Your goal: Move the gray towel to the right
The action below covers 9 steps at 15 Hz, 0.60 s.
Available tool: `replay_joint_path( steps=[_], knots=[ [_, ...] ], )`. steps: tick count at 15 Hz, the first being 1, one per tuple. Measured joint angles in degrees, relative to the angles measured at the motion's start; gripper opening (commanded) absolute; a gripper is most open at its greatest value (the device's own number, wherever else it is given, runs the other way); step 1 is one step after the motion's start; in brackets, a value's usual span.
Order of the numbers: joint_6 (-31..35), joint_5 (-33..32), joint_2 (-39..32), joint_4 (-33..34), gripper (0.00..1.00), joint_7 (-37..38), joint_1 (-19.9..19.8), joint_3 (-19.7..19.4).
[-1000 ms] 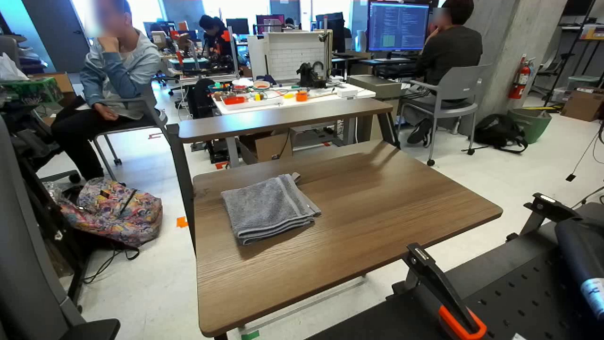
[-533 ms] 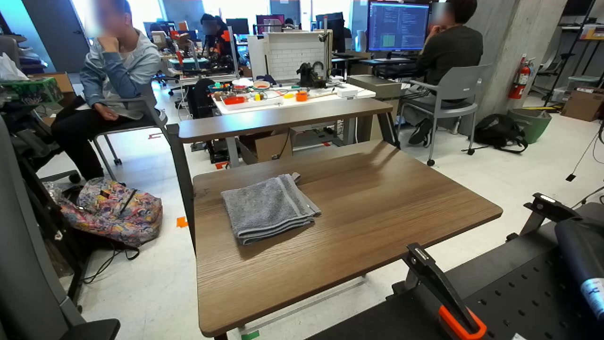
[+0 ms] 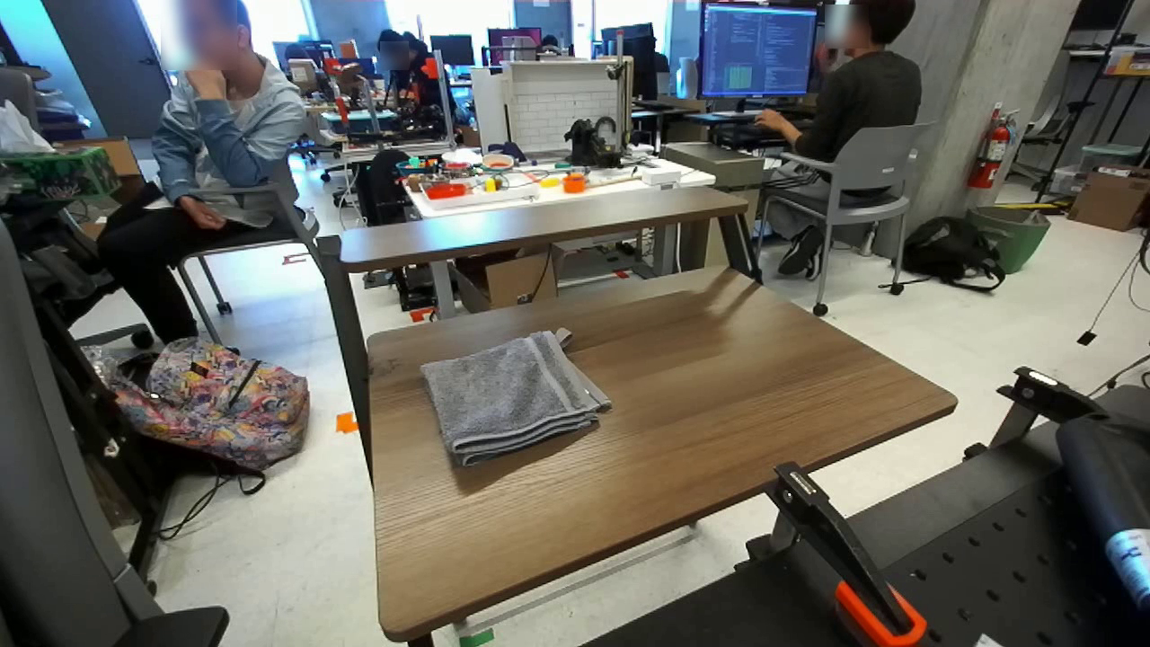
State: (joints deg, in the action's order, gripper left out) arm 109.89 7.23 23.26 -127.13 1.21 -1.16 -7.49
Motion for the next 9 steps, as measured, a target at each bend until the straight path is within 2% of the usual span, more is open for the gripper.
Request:
replay_joint_path(
  steps=[5,9],
  knots=[
    [0.0,0.0,-0.02,-0.13,1.0,0.04,-0.01,0.18],
    [1.86,-0.39,-1.97,-1.27,1.0,1.83,0.06,3.55]
  ],
)
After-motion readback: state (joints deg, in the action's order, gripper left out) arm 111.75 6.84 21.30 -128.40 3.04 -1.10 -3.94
